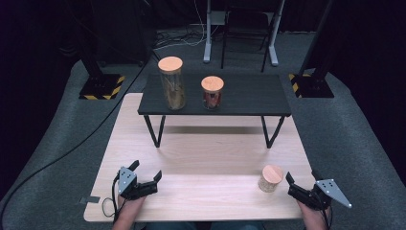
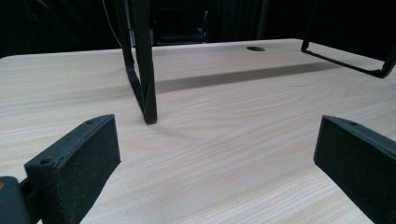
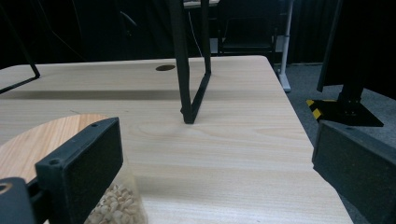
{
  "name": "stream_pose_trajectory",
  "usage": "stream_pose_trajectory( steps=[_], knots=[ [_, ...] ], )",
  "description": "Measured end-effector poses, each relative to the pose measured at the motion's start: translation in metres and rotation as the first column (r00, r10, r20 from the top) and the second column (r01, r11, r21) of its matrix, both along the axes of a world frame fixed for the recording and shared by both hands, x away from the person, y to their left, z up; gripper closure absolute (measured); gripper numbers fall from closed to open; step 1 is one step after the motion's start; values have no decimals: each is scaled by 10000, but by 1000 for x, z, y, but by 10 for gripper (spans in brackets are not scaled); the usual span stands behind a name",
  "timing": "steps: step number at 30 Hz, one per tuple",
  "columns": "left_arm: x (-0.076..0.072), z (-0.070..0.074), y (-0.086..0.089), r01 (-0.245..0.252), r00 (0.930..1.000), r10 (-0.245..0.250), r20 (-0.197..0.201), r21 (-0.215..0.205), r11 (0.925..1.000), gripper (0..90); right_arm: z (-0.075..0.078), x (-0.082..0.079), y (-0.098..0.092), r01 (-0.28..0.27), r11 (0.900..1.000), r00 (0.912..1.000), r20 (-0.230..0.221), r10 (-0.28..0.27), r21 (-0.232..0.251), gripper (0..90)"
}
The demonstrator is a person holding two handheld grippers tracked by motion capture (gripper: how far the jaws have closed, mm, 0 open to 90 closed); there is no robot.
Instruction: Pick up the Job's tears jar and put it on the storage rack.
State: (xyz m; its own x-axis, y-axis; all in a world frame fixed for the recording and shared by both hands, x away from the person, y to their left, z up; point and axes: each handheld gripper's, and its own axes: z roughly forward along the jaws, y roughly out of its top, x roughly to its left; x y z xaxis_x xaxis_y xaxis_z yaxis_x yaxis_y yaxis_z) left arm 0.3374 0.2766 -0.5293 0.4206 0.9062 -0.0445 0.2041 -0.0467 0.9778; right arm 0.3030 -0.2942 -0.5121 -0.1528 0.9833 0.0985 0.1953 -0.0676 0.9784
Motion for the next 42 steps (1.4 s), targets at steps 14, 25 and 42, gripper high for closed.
stream_pose_trajectory(
  steps=[14, 25, 42],
  knots=[
    [0, 0, 0, 17, 10000, -17, 1, -2, 10000, 0, 4, -5, 8, -228, 9997, 9997, 76, 229, -129, 6],
    [0, 0, 0, 31, 10000, -31, -11, -7, 10000, 0, 5, -7, 17, -640, 9974, 9979, 57, 642, -329, 5],
    [0, 0, 0, 49, 10000, -49, -12, -3, 10000, 0, 8, -10, 35, -1280, 9908, 9916, 107, 1286, -443, 0]
  ],
)
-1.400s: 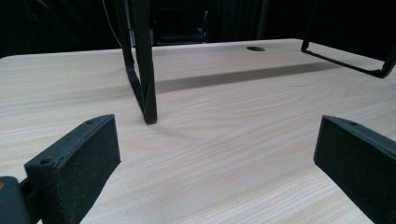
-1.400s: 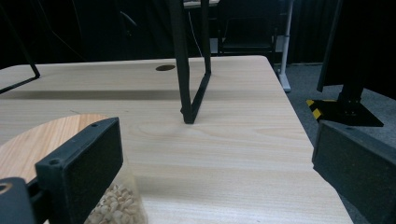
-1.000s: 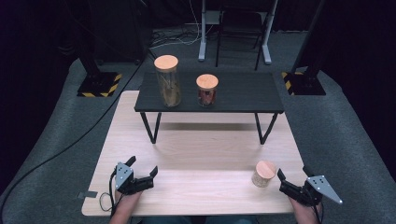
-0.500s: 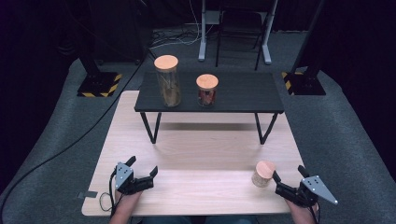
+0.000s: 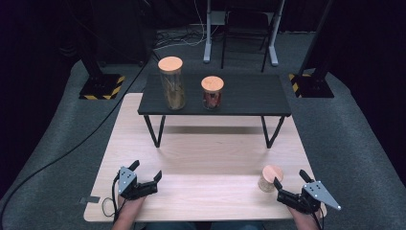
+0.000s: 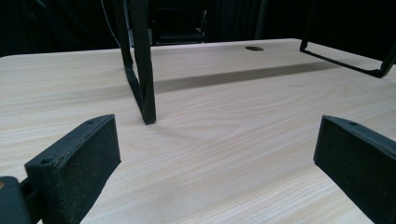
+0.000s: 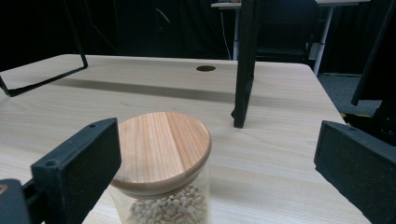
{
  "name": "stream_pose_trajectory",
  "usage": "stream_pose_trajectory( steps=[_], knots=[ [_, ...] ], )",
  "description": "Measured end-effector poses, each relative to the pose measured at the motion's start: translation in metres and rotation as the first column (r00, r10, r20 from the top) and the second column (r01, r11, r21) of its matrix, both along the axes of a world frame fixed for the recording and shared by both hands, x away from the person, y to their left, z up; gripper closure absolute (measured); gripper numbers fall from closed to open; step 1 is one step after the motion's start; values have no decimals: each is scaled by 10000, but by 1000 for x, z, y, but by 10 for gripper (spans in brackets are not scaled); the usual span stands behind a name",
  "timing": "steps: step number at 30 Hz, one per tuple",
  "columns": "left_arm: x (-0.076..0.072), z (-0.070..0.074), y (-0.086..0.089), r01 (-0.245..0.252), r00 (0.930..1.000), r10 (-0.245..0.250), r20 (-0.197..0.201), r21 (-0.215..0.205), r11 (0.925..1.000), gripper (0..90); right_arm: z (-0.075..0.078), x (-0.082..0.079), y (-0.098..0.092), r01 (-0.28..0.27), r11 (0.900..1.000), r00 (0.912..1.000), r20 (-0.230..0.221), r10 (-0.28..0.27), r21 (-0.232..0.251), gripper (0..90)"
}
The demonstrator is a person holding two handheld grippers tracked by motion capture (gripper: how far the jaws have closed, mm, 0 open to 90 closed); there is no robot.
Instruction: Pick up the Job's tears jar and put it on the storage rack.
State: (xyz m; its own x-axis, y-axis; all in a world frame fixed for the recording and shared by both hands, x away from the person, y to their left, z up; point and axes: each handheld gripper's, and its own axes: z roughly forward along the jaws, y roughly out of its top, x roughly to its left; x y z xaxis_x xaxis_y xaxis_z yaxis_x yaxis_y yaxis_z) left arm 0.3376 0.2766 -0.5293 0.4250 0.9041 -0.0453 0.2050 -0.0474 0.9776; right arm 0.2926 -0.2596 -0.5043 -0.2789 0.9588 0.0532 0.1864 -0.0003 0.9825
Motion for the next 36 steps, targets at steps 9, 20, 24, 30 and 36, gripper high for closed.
stream_pose_trajectory(
  steps=[9, 20, 24, 30, 36],
  knots=[
    [0, 0, 0, -1, 10000, 1, -1, -4, 10000, 0, 0, -1, 8, -268, 9996, 9996, -53, 267, -71, 0],
    [0, 0, 0, -6, 10000, 6, 0, -13, 10000, 0, -2, 1, 15, -500, 9986, 9985, -241, 496, -142, 0],
    [0, 0, 0, -3, 10000, 3, 9, -4, 10000, 0, -3, 2, 17, -577, 9983, 9979, -287, 573, -127, 0],
    [0, 0, 0, -8, 10000, 8, 4, 0, 10000, 0, -4, 4, 19, -645, 9978, 9974, -339, 640, -135, 0],
    [0, 0, 0, -5, 10000, 5, 2, 0, 10000, 0, -6, 8, 23, -780, 9966, 9962, -416, 768, -275, 0]
  ],
)
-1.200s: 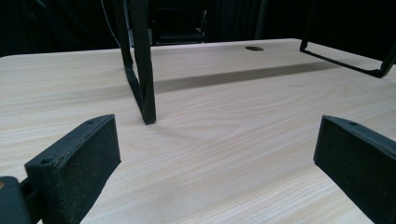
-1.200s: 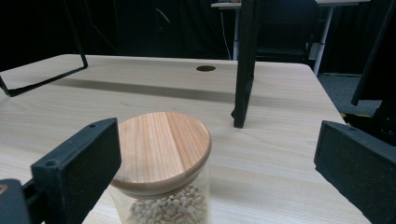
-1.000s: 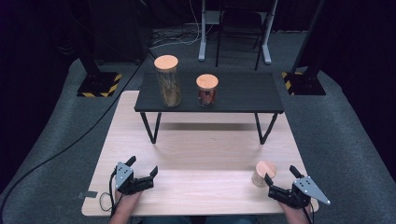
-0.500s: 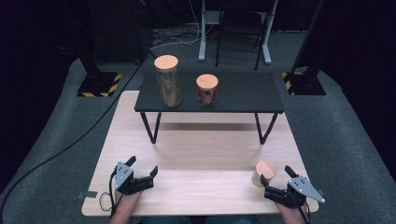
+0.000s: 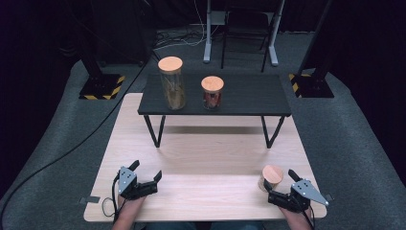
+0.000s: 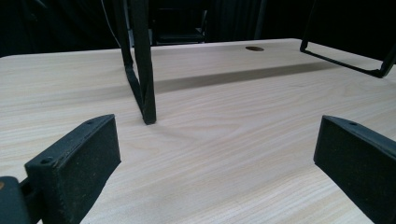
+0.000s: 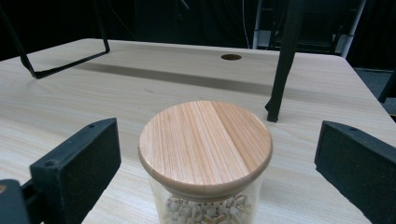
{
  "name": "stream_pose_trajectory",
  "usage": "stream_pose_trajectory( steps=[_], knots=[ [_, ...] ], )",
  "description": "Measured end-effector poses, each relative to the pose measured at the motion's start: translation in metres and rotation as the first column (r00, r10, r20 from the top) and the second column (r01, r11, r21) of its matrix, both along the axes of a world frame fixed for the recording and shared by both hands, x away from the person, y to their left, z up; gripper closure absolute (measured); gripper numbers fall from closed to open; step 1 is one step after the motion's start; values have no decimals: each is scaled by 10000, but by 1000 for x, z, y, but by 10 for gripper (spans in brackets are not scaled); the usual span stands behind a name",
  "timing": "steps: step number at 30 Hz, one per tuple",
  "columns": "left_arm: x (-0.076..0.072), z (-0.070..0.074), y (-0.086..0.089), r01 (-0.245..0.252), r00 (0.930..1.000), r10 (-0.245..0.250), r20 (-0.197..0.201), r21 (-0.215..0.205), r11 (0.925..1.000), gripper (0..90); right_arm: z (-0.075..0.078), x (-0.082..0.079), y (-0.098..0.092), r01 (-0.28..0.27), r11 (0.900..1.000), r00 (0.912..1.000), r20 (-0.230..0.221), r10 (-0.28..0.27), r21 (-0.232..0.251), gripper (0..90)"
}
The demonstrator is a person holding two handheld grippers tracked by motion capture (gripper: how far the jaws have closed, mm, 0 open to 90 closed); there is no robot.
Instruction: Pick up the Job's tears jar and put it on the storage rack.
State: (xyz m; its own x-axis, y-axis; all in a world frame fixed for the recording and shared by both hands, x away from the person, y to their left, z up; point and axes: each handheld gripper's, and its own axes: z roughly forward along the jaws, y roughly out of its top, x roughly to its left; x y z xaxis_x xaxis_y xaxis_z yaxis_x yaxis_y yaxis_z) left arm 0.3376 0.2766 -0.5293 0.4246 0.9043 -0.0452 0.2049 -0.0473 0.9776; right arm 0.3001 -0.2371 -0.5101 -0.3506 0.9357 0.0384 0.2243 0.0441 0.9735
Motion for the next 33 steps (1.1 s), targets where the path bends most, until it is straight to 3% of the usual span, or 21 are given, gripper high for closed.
stream_pose_trajectory(
  steps=[18, 26, 33],
  knots=[
    [0, 0, 0, -3, 10000, 3, 16, 6, 10000, 0, -4, 12, 8, -249, 9991, 9992, -337, 237, -346, 8],
    [0, 0, 0, 2, 10000, -2, 18, 5, 10000, 0, -7, 16, 9, -444, 9986, 9967, -691, 422, -302, 81],
    [0, 0, 0, 0, 10000, 0, 18, 1, 10000, 0, -7, 18, 9, -393, 9984, 9954, -884, 356, -413, 220]
  ],
)
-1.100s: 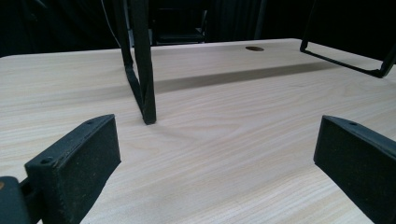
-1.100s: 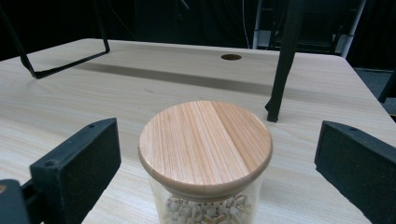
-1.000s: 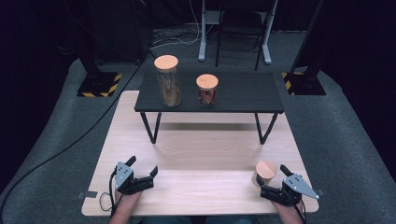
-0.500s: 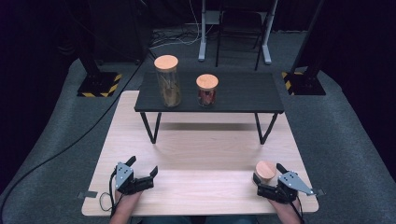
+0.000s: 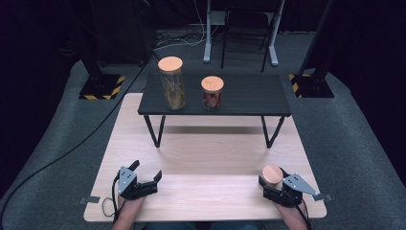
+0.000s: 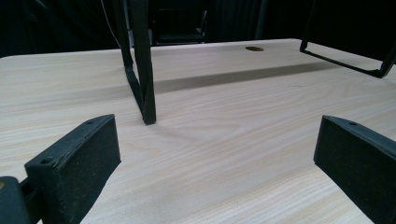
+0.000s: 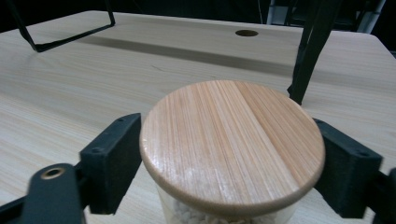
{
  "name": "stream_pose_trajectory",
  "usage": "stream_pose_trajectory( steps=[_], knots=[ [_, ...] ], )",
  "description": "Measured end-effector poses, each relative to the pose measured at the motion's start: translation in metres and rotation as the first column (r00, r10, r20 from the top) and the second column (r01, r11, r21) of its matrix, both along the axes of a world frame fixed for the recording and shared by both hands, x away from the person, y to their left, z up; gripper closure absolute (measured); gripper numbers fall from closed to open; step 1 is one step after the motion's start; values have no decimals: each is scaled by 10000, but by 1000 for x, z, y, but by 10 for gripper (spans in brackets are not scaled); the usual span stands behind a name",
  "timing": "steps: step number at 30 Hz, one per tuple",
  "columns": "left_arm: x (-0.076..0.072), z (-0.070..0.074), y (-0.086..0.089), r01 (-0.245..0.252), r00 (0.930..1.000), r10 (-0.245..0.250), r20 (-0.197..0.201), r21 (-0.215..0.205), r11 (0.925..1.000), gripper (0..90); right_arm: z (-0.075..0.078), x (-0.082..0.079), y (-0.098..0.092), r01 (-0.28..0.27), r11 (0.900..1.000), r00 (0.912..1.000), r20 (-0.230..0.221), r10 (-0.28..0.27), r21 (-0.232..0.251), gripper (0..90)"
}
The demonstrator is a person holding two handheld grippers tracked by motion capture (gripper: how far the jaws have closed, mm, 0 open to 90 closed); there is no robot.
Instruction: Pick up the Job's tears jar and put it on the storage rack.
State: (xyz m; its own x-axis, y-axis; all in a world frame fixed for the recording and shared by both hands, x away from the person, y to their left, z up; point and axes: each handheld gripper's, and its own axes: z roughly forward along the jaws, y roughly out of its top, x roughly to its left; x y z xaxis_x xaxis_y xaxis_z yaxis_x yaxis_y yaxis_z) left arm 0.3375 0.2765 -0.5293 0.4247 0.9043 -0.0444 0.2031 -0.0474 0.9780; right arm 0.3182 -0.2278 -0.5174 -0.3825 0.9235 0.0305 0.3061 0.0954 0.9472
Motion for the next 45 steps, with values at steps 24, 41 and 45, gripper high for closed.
stream_pose_trajectory(
  steps=[24, 41, 45],
  knots=[
    [0, 0, 0, -40, 10000, 40, 3, 23, 10000, 0, 10, -2, 2, -58, 10000, 9998, 189, 58, -32, 224],
    [-1, 0, 0, -48, 10000, 48, 9, 29, 10000, 0, 27, 1, 16, -340, 9994, 9983, 461, 343, -73, 224],
    [-1, 0, 0, -46, 10000, 46, 6, 28, 10000, 0, 34, 4, 20, -421, 9991, 9976, 554, 426, -97, 224]
  ],
)
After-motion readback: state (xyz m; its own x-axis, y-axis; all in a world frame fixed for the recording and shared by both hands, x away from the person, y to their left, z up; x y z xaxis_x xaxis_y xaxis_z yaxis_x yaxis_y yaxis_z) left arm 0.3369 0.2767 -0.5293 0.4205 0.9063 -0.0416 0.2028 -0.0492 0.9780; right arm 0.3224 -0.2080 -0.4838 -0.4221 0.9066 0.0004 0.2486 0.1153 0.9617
